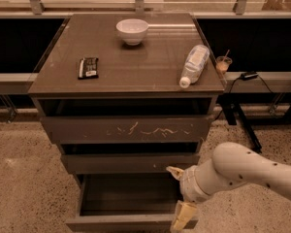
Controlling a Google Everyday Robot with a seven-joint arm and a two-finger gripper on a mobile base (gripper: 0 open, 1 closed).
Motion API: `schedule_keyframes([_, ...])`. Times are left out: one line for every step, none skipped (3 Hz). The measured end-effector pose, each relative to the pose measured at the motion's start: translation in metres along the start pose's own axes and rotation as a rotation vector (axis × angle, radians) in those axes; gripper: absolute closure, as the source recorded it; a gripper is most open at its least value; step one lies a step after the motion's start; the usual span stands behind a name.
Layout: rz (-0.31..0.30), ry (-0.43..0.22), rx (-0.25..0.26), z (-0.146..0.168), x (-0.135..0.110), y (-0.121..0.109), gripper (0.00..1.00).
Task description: Close bottom drawer
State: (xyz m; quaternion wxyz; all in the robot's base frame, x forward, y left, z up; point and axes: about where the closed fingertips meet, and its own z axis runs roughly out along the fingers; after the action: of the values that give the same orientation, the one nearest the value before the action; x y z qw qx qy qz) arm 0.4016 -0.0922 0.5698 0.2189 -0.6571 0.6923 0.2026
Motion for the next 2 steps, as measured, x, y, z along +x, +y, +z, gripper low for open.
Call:
schedule_keyframes([-0.015, 0.053, -0.034, 0.056, 0.034, 0.001, 0.0])
schedule_keyframes([-0.037, 0.078, 0.007, 0.106, 0.074, 0.001, 0.0])
